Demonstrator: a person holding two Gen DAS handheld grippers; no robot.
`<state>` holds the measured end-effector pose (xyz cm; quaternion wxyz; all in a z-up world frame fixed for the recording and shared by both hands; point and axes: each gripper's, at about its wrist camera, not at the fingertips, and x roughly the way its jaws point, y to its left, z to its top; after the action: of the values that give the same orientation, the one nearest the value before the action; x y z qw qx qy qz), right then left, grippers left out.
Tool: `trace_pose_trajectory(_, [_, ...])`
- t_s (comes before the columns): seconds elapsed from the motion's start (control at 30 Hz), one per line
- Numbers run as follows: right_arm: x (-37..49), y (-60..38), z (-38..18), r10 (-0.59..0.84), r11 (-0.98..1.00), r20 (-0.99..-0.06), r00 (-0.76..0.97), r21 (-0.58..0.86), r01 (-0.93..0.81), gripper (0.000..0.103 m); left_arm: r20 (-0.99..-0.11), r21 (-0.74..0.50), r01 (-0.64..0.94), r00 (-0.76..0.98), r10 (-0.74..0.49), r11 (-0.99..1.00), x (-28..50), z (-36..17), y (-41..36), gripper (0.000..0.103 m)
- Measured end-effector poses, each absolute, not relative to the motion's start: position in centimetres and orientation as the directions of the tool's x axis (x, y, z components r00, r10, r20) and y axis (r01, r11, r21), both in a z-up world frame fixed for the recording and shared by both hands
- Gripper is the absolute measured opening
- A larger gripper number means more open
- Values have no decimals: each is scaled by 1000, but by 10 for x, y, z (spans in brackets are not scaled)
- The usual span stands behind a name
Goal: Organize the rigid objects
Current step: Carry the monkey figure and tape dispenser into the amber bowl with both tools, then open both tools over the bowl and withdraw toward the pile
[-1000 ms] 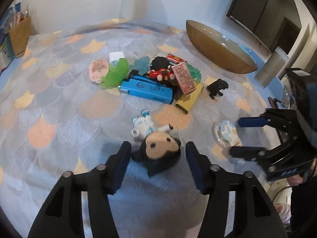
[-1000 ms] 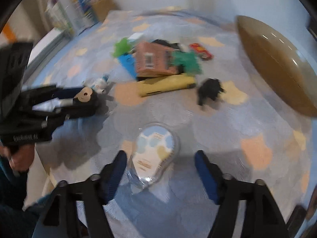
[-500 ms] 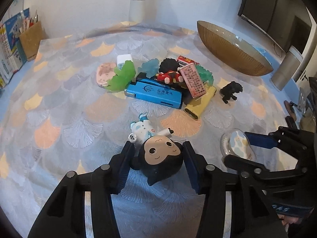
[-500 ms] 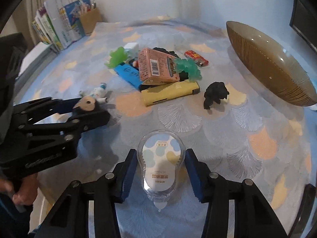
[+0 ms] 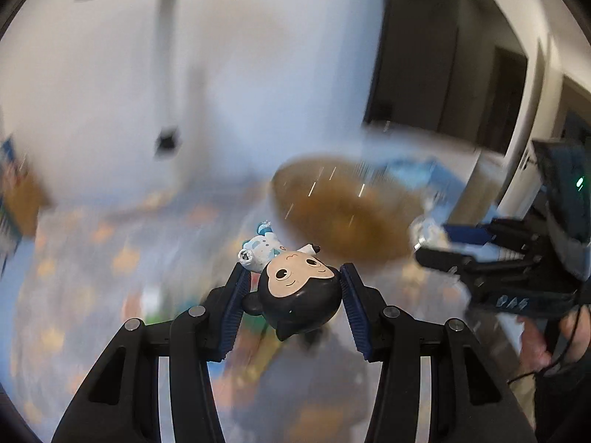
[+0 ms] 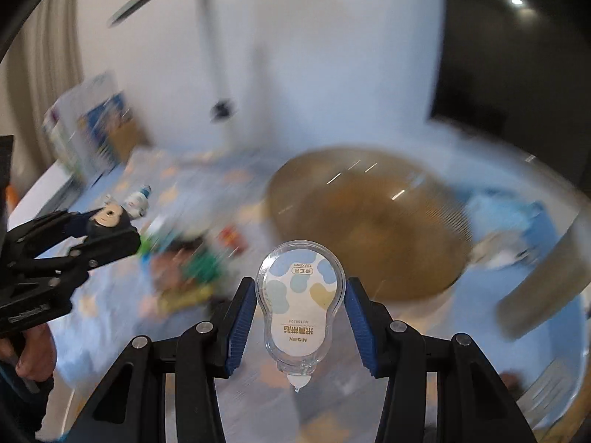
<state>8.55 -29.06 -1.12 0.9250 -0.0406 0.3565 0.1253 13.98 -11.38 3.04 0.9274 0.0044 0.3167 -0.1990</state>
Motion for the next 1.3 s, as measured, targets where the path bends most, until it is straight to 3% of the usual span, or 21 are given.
trace_pose_trajectory(0.13, [120,-313,-5,171,973,-691,703,5,-232,48,-592,-141,409,695,-408,902,186,36,-161,47])
trace_pose_trajectory(0.3, [156,-335,-42,165,976,-787,595,44,-211,48,-689,-161,414,603,-402,896,225,-8,-198,47])
trace_pose_trajectory(0.47, [167,-335,-60,139,976,-819,556,20,-215,48,-729,-198,396,552,-405,897,242,-34,-209,47])
trace_pose_trajectory(0.53, [170,-337,-60,111,981,-824,556,3,-192,54,-732,-208,391,546,-408,897,244,-33,-209,58])
trace_pose_trajectory(0.57, [168,-338,-58,88,985,-821,565,-12,-170,60,-724,-218,391,550,-417,894,241,-29,-205,61])
trace_pose_trajectory(0.73, [128,-339,-24,89,989,-755,649,-11,-148,61,-620,-258,367,646,-444,894,206,16,-155,74])
trace_pose_trajectory(0.97, [76,-287,1,207,964,-688,696,21,-266,61,-526,-244,217,789,-317,945,138,39,-59,75])
trace_pose_trajectory(1.03, [62,-267,4,274,949,-648,711,61,-309,65,-528,-211,157,812,-248,965,118,32,-32,75])
trace_pose_trajectory(1.13, [47,-240,-17,326,938,-600,731,110,-328,90,-570,-176,87,803,-174,980,103,8,-4,75])
trace_pose_trajectory(1.3, [57,-216,-94,383,922,-628,677,211,-326,91,-652,-138,24,750,-109,990,101,-52,23,75])
